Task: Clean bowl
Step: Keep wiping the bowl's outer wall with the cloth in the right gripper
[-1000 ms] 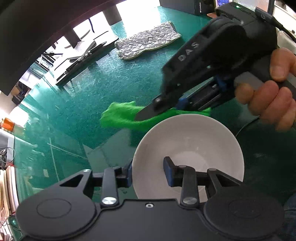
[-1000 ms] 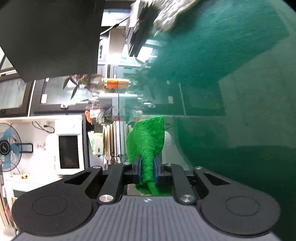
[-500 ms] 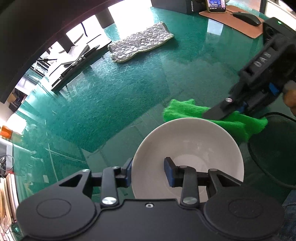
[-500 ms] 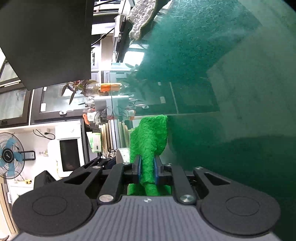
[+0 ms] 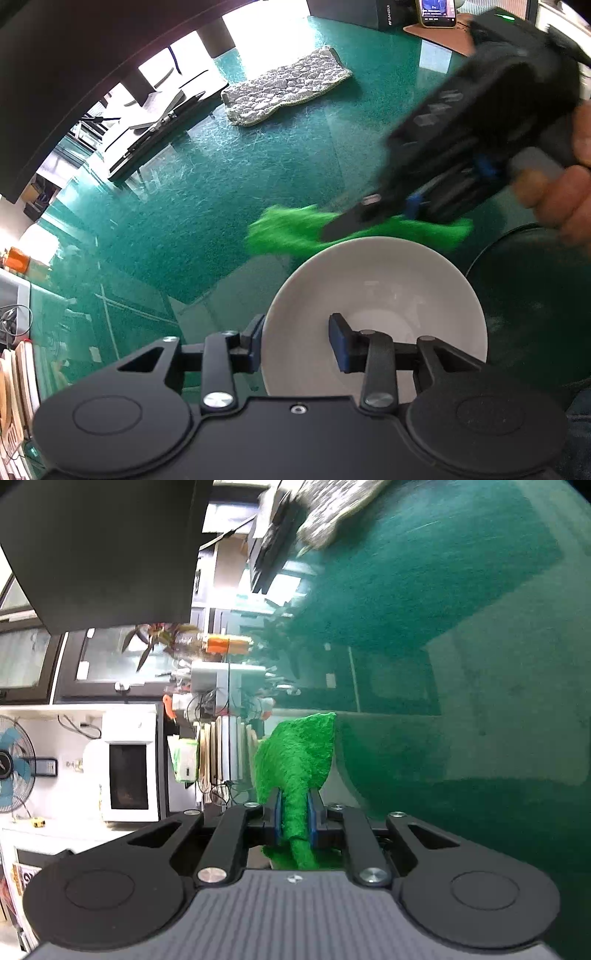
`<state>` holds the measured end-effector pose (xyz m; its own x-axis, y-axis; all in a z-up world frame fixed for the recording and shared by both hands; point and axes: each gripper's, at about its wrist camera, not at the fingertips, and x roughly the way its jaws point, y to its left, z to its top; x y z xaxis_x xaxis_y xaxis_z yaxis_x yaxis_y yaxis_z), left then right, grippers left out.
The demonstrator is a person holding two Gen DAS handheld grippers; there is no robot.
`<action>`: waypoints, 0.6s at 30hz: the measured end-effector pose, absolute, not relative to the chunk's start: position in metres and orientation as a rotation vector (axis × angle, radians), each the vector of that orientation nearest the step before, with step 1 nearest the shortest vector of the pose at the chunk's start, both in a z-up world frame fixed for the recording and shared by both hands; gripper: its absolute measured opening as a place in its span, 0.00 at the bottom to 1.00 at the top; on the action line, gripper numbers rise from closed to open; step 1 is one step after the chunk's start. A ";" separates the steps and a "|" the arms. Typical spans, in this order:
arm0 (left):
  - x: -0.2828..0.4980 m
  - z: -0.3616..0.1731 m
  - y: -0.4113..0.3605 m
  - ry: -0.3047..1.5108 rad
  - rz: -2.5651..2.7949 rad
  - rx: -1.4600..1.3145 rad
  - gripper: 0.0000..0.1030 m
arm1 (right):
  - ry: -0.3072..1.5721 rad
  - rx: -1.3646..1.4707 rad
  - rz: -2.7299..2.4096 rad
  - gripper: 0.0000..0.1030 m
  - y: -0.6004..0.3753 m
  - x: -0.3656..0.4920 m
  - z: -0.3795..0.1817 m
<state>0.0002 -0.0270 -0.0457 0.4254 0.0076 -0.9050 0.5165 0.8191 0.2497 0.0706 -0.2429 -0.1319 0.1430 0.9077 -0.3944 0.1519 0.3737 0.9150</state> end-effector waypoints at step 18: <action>-0.024 -0.044 0.007 1.163 -0.177 0.263 0.44 | 1.126 0.865 0.741 0.14 -0.267 0.048 -0.073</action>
